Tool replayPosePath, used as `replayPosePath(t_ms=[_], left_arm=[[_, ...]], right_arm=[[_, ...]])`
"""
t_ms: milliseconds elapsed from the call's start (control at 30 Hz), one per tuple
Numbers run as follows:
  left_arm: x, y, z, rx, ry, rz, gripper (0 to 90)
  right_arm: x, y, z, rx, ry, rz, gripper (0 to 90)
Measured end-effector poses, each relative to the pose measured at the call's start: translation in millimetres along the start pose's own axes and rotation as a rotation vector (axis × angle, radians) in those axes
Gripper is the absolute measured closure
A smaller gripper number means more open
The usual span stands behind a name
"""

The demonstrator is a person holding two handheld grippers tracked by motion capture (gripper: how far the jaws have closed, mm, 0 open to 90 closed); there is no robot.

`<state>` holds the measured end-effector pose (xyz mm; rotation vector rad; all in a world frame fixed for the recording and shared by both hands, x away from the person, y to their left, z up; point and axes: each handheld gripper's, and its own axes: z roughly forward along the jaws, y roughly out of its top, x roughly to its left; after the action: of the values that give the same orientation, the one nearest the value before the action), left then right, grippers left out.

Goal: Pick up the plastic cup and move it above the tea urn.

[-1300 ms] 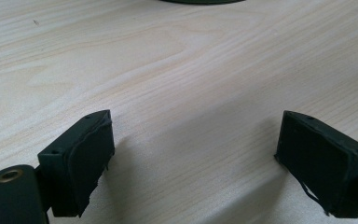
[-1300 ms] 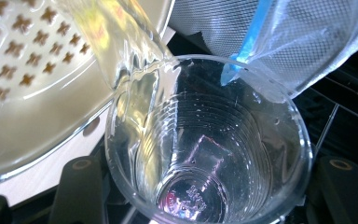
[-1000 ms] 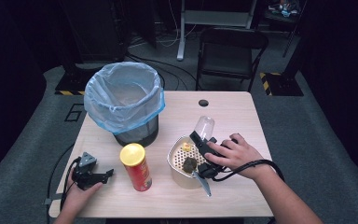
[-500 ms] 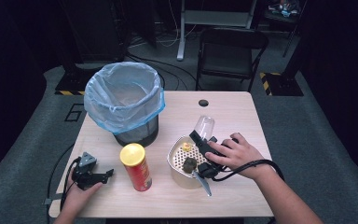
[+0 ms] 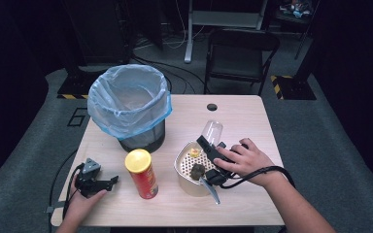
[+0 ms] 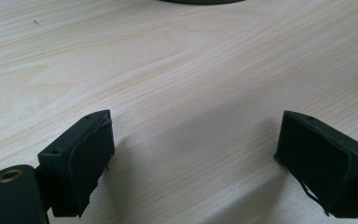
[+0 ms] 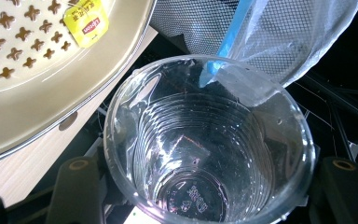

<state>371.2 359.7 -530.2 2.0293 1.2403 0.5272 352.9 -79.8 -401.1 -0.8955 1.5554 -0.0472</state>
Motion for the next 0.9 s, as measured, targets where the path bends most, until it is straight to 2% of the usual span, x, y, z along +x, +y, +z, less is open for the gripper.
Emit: replayPosePath(t_ms=[467, 567, 633, 667, 700, 733, 767, 800, 833, 900], left_arm=[[0.0, 0.0, 0.0, 0.000, 0.000, 0.000, 10.9], [0.0, 0.0, 0.0, 0.000, 0.000, 0.000, 10.9], [0.0, 0.0, 0.0, 0.000, 0.000, 0.000, 10.8], [0.0, 0.0, 0.0, 0.000, 0.000, 0.000, 10.9], [0.0, 0.0, 0.0, 0.000, 0.000, 0.000, 10.8], [0.0, 0.0, 0.0, 0.000, 0.000, 0.000, 10.9], [0.0, 0.0, 0.0, 0.000, 0.000, 0.000, 10.9], [0.0, 0.0, 0.0, 0.000, 0.000, 0.000, 10.9], [0.0, 0.0, 0.0, 0.000, 0.000, 0.000, 10.9], [0.0, 0.0, 0.0, 0.000, 0.000, 0.000, 10.9]], right_arm=[[-2.5, -0.7, -2.9, -0.010, -0.028, 0.006, 35.1], [-3.4, -1.6, -4.1, -0.014, -0.034, 0.027, 34.9], [-5.5, -3.2, -5.3, -0.020, -0.047, 0.057, 34.7], [-5.1, -3.5, -6.0, -0.018, -0.059, 0.089, 34.7], [-5.7, -3.9, -6.5, -0.009, -0.108, 0.122, 34.7], [-5.5, -4.2, -7.2, -0.005, -0.104, 0.146, 34.7], [-4.3, -3.7, -7.2, -0.007, -0.124, 0.192, 34.6], [-4.0, -3.4, -7.7, 0.003, -0.138, 0.216, 34.6], [-4.5, -3.4, -8.1, 0.006, -0.143, 0.244, 34.6], [-6.7, -4.3, -8.7, -0.004, -0.146, 0.332, 34.6]])
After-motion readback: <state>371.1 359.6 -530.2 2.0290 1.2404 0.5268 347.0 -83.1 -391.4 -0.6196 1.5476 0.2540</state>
